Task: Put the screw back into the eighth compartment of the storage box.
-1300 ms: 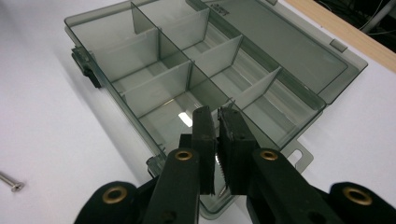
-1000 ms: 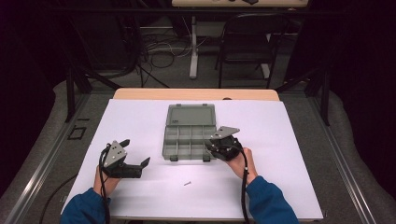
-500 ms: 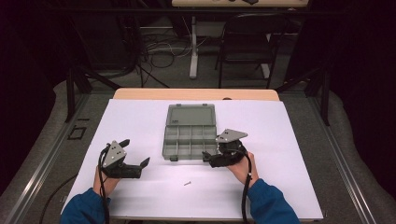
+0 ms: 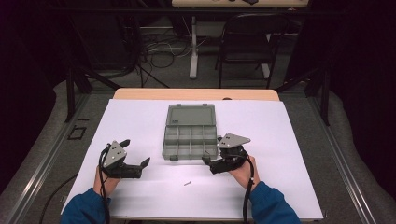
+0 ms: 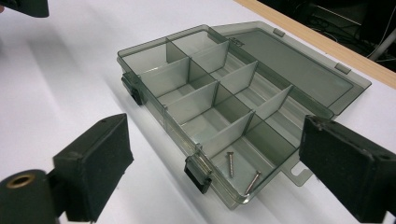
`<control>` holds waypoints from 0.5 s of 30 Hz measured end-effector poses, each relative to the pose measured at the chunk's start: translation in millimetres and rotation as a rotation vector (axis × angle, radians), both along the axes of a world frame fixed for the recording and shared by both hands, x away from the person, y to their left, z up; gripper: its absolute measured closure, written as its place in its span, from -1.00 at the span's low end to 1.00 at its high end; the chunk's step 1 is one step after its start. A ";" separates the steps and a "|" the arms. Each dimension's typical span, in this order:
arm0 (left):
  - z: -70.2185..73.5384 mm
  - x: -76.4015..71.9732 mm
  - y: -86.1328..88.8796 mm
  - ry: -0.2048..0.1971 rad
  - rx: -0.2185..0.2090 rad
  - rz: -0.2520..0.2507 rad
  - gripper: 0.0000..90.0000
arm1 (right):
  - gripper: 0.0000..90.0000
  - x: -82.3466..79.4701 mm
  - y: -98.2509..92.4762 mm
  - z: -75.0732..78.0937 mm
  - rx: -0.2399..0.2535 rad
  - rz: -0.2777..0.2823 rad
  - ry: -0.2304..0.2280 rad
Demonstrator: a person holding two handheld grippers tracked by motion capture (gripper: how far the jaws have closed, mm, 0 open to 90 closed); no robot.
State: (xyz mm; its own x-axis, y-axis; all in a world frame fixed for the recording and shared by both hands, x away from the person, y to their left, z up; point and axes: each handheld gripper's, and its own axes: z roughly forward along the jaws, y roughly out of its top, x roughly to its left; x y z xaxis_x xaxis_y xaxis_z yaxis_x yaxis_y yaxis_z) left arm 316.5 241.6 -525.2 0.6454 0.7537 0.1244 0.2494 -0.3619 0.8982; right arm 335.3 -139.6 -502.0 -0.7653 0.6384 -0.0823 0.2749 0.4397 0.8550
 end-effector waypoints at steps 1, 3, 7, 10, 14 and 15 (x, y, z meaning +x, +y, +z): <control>-0.1 0.0 0.3 0.000 0.003 -0.001 -1.00 | -0.84 -0.4 -0.1 -0.3 -0.002 0.001 0.001; -0.1 0.1 0.8 0.004 0.001 0.001 -1.00 | -0.87 -0.5 0.3 -1.0 0.003 0.007 0.006; -0.5 0.0 -0.2 0.003 0.010 0.002 -1.00 | -0.93 -3.5 2.2 -1.6 0.002 0.015 -0.002; -0.4 0.1 -0.9 0.002 0.010 -0.001 -1.00 | -0.95 -5.2 1.8 -2.5 0.000 0.023 -0.001; -0.9 -0.2 -1.0 0.002 0.009 0.006 -1.00 | -0.98 -7.1 1.3 -2.1 0.006 0.026 0.001; -0.8 -0.4 -0.6 0.001 0.012 0.004 -1.00 | -0.98 -7.9 2.0 -2.0 0.010 0.030 -0.004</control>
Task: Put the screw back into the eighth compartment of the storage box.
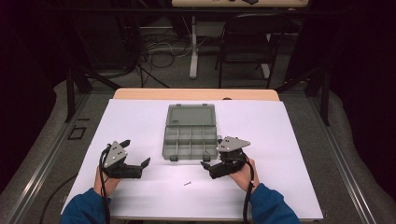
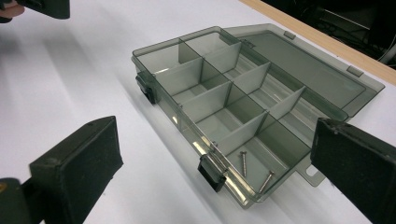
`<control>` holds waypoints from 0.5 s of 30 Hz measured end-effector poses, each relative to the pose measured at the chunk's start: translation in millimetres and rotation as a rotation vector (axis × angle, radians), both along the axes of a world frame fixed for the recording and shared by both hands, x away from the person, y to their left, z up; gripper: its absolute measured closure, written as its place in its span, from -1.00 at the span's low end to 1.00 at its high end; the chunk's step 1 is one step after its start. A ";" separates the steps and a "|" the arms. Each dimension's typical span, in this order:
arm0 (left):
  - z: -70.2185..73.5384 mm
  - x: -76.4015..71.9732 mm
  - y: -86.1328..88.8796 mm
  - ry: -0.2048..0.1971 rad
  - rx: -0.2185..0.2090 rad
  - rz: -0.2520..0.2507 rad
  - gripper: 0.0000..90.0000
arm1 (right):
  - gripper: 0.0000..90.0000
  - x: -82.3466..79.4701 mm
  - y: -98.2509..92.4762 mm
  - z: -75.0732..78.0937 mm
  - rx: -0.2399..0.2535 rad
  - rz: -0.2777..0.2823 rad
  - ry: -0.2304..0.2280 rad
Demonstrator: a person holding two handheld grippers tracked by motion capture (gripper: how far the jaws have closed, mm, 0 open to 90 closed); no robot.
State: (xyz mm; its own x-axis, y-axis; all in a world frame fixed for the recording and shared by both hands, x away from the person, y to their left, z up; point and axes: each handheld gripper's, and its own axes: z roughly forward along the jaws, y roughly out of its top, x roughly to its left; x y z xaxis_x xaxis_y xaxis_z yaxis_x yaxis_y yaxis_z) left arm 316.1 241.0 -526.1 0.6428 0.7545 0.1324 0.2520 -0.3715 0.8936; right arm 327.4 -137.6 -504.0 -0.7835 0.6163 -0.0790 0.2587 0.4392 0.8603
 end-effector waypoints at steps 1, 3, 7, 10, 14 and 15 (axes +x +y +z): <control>0.1 -0.4 0.1 -0.001 -0.002 0.003 -1.00 | -0.98 -1.7 0.7 0.7 -0.004 -0.001 -0.001; 0.5 -0.5 0.6 -0.005 -0.003 0.006 -1.00 | -1.00 -5.0 3.1 1.8 -0.015 0.017 -0.005; -0.4 0.2 0.1 -0.004 0.002 0.004 -1.00 | -1.00 -11.5 6.5 2.3 -0.017 0.030 -0.006; -0.7 0.8 -0.1 -0.004 -0.002 0.008 -1.00 | -1.00 -14.7 9.2 1.6 -0.011 0.043 -0.006; -1.3 0.6 -0.6 0.001 0.000 0.003 -1.00 | -1.00 -18.9 12.9 2.1 -0.019 0.065 -0.006; -0.7 0.4 -0.5 -0.003 0.002 0.002 -1.00 | -1.00 -20.1 14.1 2.0 -0.019 0.069 -0.009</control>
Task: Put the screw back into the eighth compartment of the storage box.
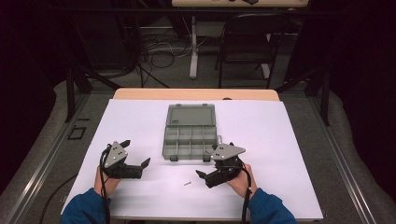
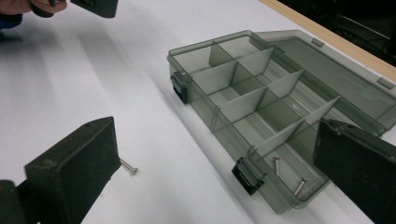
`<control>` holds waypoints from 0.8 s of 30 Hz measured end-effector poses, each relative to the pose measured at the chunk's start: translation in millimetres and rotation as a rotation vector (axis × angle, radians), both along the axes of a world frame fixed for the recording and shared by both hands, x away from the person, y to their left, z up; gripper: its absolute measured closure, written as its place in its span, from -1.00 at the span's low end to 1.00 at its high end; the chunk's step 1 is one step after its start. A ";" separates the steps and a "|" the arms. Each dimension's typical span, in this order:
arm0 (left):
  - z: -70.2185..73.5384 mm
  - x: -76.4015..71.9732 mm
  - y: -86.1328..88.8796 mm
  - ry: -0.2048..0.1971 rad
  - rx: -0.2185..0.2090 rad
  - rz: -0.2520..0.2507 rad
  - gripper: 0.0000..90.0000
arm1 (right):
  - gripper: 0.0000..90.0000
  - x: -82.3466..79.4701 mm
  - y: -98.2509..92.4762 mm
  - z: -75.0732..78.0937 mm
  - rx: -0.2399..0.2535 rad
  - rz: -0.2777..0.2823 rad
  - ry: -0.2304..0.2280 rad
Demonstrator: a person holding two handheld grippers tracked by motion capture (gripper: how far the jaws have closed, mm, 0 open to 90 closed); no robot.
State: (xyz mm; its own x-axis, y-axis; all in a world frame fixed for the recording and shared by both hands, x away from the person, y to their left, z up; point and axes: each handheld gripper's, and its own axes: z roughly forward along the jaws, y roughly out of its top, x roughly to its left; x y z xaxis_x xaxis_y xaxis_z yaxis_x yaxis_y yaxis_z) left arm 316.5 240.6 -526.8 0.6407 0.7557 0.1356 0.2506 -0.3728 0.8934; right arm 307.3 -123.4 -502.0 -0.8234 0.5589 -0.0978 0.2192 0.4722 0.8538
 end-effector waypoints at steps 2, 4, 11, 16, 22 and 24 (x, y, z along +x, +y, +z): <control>0.5 -0.8 -0.3 -0.002 0.000 0.000 -1.00 | -1.00 -1.9 2.3 -0.5 -0.005 0.011 0.003; 0.6 -1.1 -0.4 -0.004 0.002 -0.001 -1.00 | -1.00 -3.5 4.9 -1.7 -0.018 0.024 0.007; -0.2 0.3 0.0 -0.001 0.002 0.003 -1.00 | -1.00 -5.2 10.9 -5.0 -0.032 0.061 0.017; 0.5 -0.9 -1.2 -0.001 0.006 0.000 -1.00 | -1.00 -7.5 15.9 -7.2 -0.050 0.077 0.022; -0.1 0.4 -0.9 -0.006 0.004 0.002 -1.00 | -1.00 -7.5 20.1 -9.7 -0.059 0.093 0.027; -0.6 0.8 -0.5 0.000 0.006 0.000 -1.00 | -1.00 -7.8 21.4 -10.4 -0.062 0.098 0.027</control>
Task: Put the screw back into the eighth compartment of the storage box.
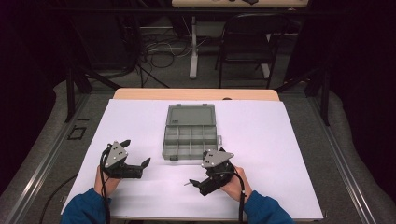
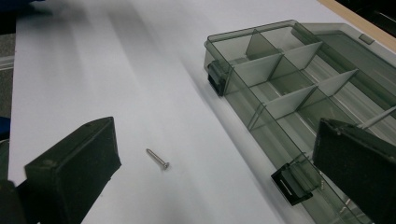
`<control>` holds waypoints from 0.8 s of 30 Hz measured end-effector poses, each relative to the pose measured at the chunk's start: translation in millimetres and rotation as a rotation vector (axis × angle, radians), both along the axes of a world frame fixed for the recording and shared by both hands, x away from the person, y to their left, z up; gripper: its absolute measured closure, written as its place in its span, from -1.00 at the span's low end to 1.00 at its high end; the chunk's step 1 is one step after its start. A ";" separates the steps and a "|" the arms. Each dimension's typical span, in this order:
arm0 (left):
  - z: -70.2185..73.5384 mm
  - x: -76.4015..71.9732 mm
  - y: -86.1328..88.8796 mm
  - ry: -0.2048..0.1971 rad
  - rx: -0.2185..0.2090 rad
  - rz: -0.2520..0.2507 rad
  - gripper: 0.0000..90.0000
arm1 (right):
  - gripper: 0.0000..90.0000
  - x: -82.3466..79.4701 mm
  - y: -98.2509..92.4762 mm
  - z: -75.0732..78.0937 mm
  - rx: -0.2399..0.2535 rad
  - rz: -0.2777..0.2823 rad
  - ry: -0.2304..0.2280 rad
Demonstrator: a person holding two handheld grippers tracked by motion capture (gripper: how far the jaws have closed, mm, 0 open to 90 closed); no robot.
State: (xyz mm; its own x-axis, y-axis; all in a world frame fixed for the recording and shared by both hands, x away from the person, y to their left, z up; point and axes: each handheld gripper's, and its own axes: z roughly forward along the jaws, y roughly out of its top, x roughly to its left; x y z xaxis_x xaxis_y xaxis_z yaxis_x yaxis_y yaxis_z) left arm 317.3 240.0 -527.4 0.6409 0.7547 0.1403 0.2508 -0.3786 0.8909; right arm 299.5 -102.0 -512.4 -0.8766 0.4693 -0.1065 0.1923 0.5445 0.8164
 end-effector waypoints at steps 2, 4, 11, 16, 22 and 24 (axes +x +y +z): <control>0.6 -0.2 0.2 -0.007 -0.002 0.002 -1.00 | -1.00 0.0 2.2 -1.1 -0.002 0.006 0.004; 1.0 -0.8 -0.1 -0.008 -0.004 0.000 -1.00 | -1.00 -0.7 4.8 -2.3 -0.009 0.015 0.006; 0.9 -0.3 -0.6 -0.005 0.001 -0.002 -1.00 | -1.00 -2.8 13.3 -6.2 -0.032 0.047 0.025; 2.1 -1.5 0.2 -0.013 -0.001 0.001 -1.00 | -1.00 -2.7 16.8 -8.9 -0.038 0.051 0.035; 3.0 -1.5 -0.3 -0.014 -0.002 -0.001 -1.00 | -1.00 -1.9 20.2 -13.9 -0.055 0.055 0.046; 2.1 -0.9 0.2 -0.008 0.000 -0.003 -1.00 | -1.00 -1.0 20.8 -15.0 -0.064 0.056 0.055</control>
